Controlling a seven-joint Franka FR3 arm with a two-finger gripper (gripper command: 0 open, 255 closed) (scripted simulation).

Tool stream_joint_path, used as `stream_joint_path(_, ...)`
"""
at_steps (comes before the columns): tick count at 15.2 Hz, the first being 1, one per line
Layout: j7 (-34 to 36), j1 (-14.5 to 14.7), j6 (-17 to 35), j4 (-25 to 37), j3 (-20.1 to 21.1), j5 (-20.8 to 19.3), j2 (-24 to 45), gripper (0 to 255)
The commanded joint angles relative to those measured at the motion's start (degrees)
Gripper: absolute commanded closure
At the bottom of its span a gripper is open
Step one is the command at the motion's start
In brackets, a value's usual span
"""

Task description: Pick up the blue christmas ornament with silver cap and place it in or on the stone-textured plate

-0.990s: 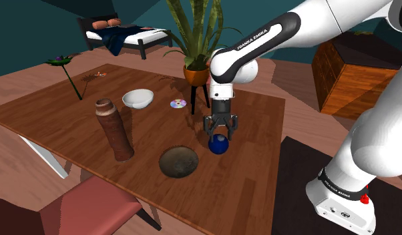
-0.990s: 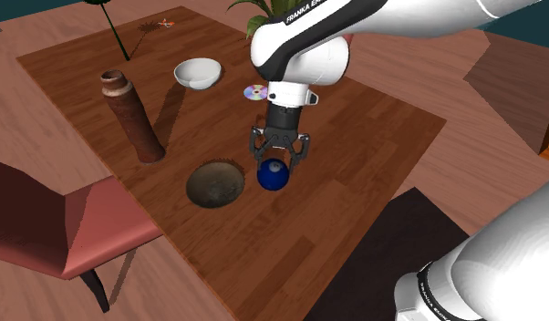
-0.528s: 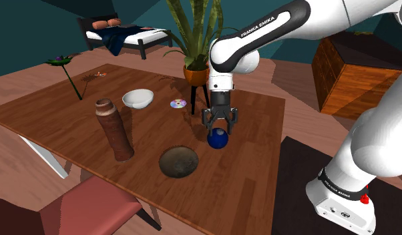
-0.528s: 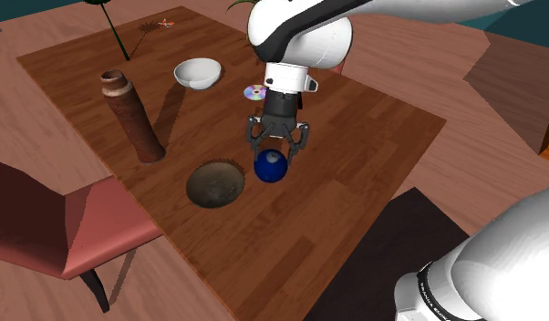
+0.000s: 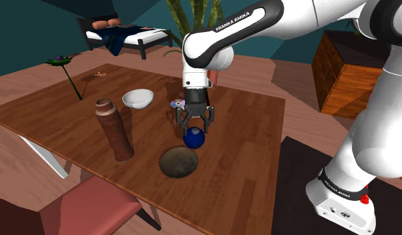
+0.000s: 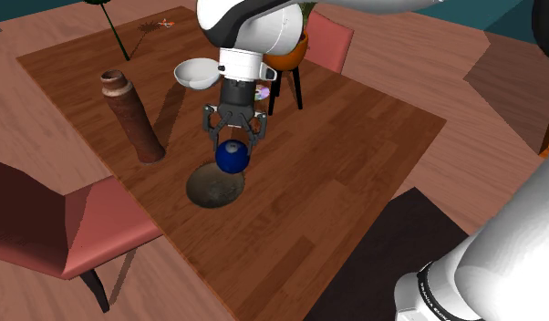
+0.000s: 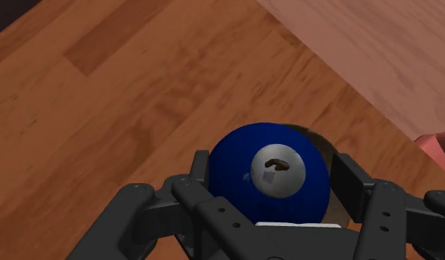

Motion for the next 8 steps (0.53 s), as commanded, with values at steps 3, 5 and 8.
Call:
stream_joint_path(3, 5.0, 2.4, -1.2, 10.6, 1.2, -1.6, 7.6, 255)
stream_joint_path(5, 6.5, 3.2, -1.9, 14.1, 1.4, -2.1, 9.9, 255)
stream_joint_path(8, 5.8, 3.3, -0.1, 13.0, 1.4, -2.1, 10.7, 255)
